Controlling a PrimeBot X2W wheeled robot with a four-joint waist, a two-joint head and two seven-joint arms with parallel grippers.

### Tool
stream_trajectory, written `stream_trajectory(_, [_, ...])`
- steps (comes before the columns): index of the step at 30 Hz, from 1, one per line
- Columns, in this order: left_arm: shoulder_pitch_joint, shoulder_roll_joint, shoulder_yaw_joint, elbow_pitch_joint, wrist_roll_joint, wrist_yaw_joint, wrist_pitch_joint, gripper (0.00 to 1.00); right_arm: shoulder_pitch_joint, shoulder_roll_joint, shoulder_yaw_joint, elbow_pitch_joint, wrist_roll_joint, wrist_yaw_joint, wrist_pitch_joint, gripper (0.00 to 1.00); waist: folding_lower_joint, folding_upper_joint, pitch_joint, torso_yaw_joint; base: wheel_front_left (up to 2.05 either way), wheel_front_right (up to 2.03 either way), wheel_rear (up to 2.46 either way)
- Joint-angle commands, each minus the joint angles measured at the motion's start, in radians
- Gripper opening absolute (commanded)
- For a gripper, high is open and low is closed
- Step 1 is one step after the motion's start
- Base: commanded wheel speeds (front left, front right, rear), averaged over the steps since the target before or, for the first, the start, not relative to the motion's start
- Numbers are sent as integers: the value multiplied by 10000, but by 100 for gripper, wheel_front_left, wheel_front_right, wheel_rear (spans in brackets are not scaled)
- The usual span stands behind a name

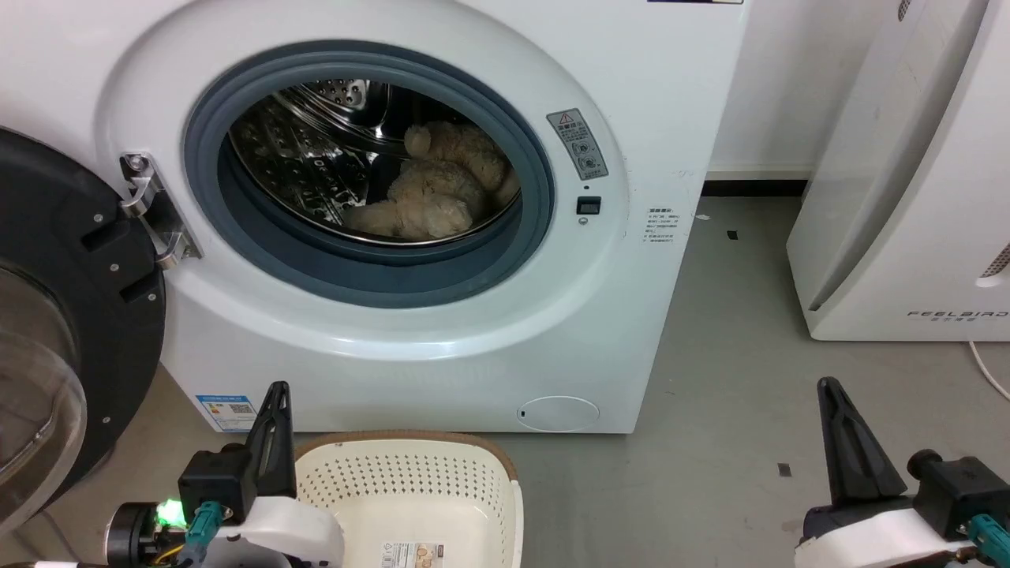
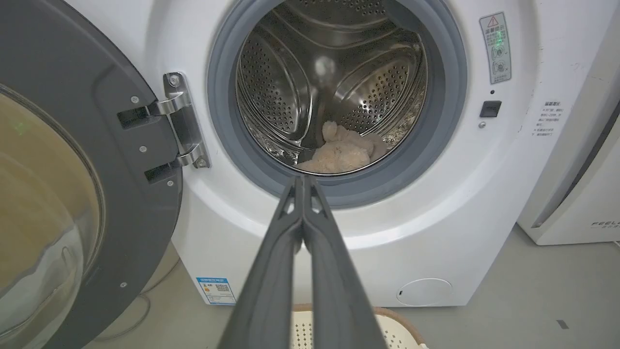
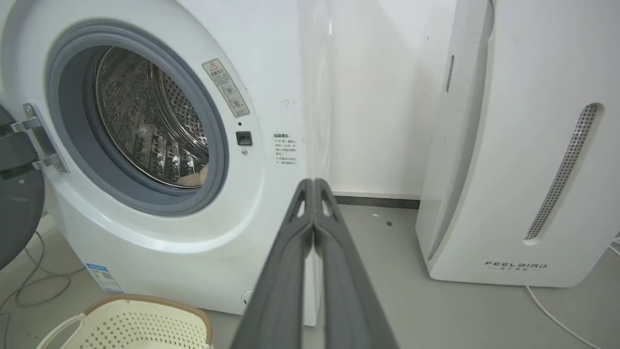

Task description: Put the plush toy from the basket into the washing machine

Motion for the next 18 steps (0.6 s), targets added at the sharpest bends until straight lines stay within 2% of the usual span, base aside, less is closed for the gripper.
stream_trajectory(1, [94,-23,-18,-81,61,-19,53,0,-117,-2,31,20,-62,-3,54,0,0,0,-2,-2,0,0,0])
stream_trajectory(18, [130,-45,-77,-289,90,-46,400,0,-173,-2,109,40,-253,-4,403,0,0,0,-21,-29,0,0,0])
